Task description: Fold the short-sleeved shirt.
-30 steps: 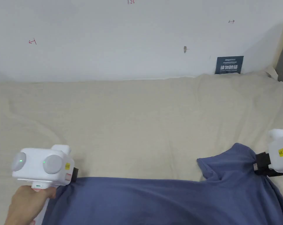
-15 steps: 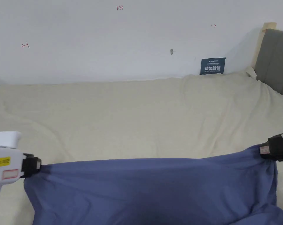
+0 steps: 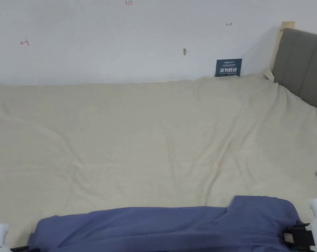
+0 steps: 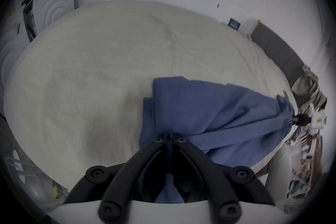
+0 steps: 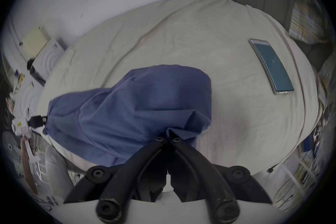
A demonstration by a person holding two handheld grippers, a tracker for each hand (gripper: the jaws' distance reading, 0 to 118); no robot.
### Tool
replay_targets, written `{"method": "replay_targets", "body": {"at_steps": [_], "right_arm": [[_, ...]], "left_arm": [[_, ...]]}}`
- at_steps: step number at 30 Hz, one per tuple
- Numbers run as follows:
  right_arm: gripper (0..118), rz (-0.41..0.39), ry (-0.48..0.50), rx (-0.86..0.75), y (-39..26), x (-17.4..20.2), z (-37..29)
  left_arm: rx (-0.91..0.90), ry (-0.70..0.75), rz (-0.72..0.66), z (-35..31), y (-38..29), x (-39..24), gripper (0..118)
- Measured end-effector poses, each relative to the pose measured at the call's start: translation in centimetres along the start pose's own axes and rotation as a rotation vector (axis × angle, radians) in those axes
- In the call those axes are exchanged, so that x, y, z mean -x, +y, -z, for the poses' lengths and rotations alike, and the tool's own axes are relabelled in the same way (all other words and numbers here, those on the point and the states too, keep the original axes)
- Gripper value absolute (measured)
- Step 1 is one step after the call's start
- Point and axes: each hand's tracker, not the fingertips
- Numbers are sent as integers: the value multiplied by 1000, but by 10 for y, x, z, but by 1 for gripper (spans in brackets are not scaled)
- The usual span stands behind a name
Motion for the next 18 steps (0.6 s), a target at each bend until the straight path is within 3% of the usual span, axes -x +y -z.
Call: {"method": "replay_targets", "body": {"at_steps": [1, 2, 3, 4, 5, 7, 11, 14, 15, 16, 17, 18], "right_arm": [[16, 30, 15, -25, 0, -2, -2], [30, 29, 25, -38, 1, -4, -4], [54, 31, 17, -44, 1, -5, -9], [69, 34, 3, -52, 2, -6, -13], [78, 32, 2, -61, 4, -5, -16], [79, 12, -20, -110, 3, 0, -30], [78, -91, -50, -296, 0, 35, -65], [78, -278, -97, -485, -15, 84, -82], [72, -322, -115, -536, -21, 99, -83], [60, -343, -114, -586, -27, 112, -82], [41, -337, -94, -603, -32, 125, -79], [14, -325, -66, -590, -35, 135, -74]], "left_arm": [[-9, -13, -23, 0, 1, 1, 13], [-6, -5, -15, -3, 3, 2, 29], [-11, 3, -13, -5, 4, 1, 69], [-19, 11, -1, -8, 5, 0, 101], [-21, 33, 22, -16, 7, -8, 117], [-67, 54, 32, -26, 7, -10, 118], [-123, -55, -10, -47, 13, -9, 118], [-138, -66, 7, -62, 9, -18, 118], [-141, -77, 16, -64, 7, -20, 112], [-142, -82, 22, -67, 4, -22, 98], [-143, -78, 24, -72, -2, -36, 75], [-144, -68, 33, -71, -5, -38, 38]]}}
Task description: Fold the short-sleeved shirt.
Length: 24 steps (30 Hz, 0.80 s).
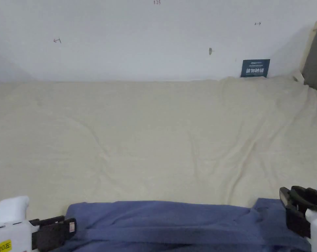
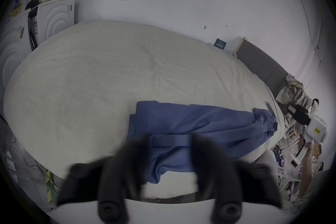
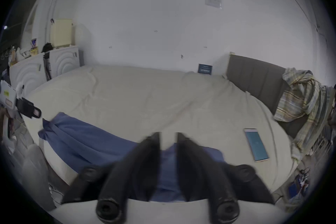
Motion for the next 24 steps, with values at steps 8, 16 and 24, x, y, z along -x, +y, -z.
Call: {"method": "replay_targets", "body": {"at_steps": [8, 16, 24], "right_arm": [[0, 82, 58, -41, -2, 67, 21], [0, 7, 127, -42, 7, 95, 17], [0, -13, 190, 3, 16, 117, 18]], "left_arm": [[-5, -3, -78, -14, -22, 3, 0], [23, -68, -170, -21, -16, 36, 5], [117, -238, -301, 15, 4, 88, 92]]}}
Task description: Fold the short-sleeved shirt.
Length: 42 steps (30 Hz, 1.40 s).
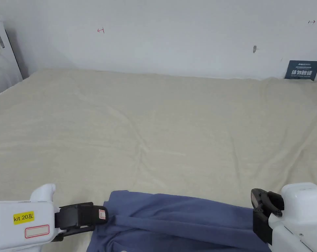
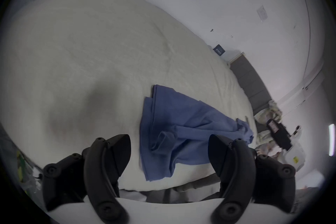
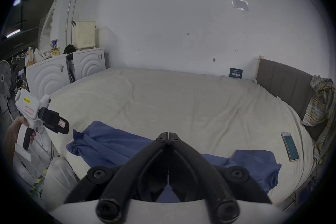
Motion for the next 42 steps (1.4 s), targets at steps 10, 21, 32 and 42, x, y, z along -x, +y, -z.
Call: {"method": "replay_targets", "body": {"at_steps": [10, 21, 32, 42], "right_arm": [[0, -19, 18, 38, 9, 22, 17], [0, 26, 49, 109, 3, 21, 30], [0, 57, 69, 133, -1, 5, 30], [0, 132, 7, 124, -12, -48, 13]], "left_arm": [[79, -220, -245, 46, 36, 55, 106], [294, -404, -207, 94, 37, 38, 88], [289, -149, -111, 101, 36, 22, 10], [183, -77, 124, 65, 35, -97, 10]]}}
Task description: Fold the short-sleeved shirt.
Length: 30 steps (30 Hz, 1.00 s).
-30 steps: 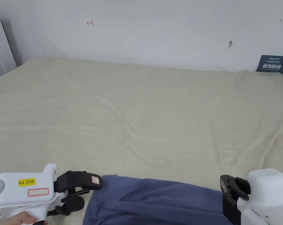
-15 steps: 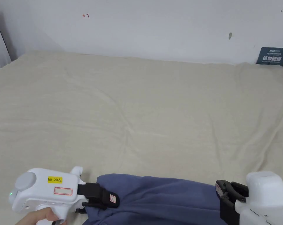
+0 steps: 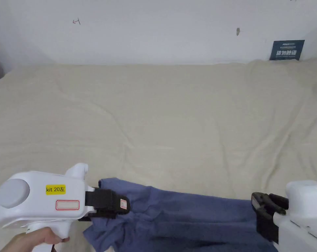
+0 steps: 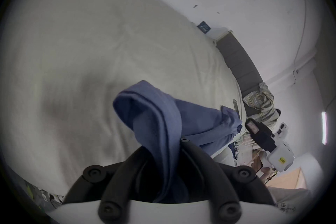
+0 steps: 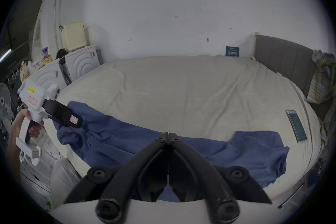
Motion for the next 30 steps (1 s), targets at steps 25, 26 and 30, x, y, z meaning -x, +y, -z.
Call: {"method": "replay_targets", "body": {"at_steps": [25, 26, 30], "right_arm": [[0, 220, -72, -34, -25, -108, -38], [0, 220, -70, -35, -25, -108, -38], [0, 234, -68, -37, -25, -107, -40]], "left_arm": [[236, -126, 254, 169, -3, -179, 111], [207, -116, 255, 159, -3, -176, 111], [141, -44, 224, 129, 2, -154, 110]]}}
